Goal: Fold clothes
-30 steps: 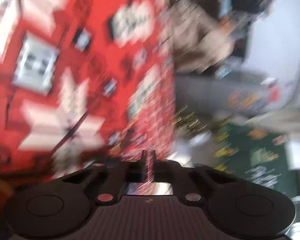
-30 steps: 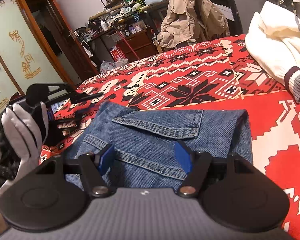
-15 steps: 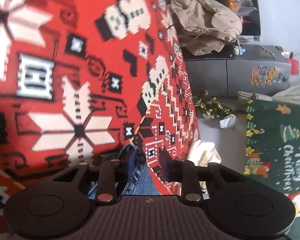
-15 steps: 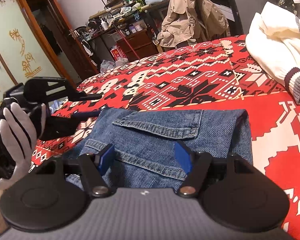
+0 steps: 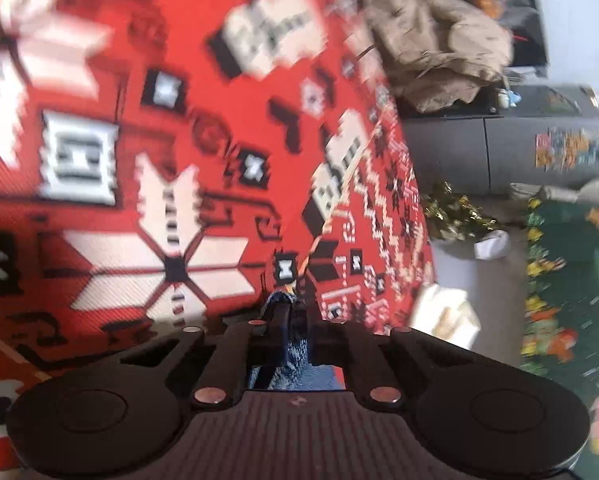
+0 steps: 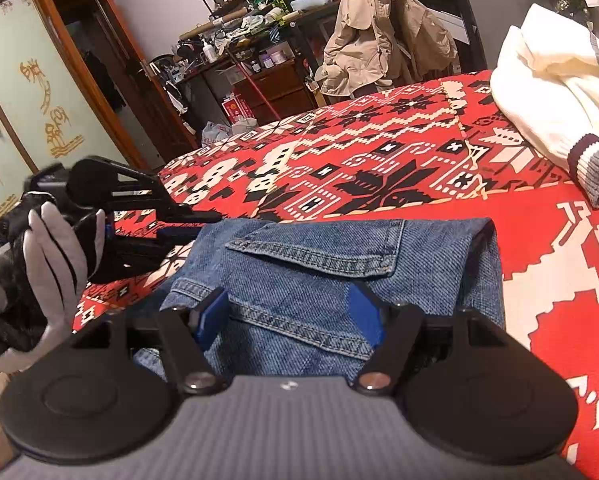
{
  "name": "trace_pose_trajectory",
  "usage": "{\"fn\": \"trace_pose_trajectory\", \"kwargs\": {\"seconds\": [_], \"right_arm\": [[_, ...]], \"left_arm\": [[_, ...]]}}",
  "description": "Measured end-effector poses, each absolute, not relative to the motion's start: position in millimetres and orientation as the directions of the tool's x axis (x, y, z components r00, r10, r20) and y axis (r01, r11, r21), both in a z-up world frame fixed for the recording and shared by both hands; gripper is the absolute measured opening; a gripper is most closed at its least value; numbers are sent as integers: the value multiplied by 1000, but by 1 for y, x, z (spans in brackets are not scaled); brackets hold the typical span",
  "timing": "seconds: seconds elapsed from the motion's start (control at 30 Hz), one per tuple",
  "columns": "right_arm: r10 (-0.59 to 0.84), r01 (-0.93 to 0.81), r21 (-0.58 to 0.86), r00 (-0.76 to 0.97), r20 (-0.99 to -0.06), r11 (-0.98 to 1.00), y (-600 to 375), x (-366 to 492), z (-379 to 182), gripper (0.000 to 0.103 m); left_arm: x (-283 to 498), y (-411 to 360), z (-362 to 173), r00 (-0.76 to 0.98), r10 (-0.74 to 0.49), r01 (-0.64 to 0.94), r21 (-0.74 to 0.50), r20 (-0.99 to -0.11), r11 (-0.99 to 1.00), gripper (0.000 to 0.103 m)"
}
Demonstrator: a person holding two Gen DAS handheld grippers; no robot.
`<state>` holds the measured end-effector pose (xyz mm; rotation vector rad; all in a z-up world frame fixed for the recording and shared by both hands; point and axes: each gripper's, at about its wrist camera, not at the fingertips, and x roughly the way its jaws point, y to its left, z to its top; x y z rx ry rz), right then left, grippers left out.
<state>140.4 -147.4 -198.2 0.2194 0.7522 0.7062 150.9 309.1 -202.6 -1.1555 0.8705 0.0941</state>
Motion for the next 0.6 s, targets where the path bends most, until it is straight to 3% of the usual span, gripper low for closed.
{"fn": "trace_pose_trajectory", "kwargs": {"seconds": [0.2,0.27,0.3,0.33,0.37,0.47,0.6], "right_arm": [[662,-514,422,511,-548,747,-149,140,-199,71],[664,-515,424,509,-549,745,-149,139,-199,71],[663,-517,422,508,-550,745,-149,139,-199,71],[662,-519,418,509,-551,746,-148,138,-199,71],[662,-518,418,508,-551,746,-148,138,-199,71],[662,-518,419,508,-551,746,-148,138,-199,71],[661,-517,418,510,-550,747,-148,138,-199,71]], "left_arm": [[159,266,-171,700,-152,-376,-542,-698,752,7],[158,255,-168,709,-32,-373,-414,-704,830,7],[157,249,-166,714,31,-373,-343,-699,862,0],[156,243,-165,719,93,-373,-269,-689,888,0],[157,248,-164,717,85,-372,-276,-692,886,0],[150,287,-170,741,-124,-391,-574,-660,719,0],[146,303,-177,746,-271,-385,-726,-608,570,0]]}}
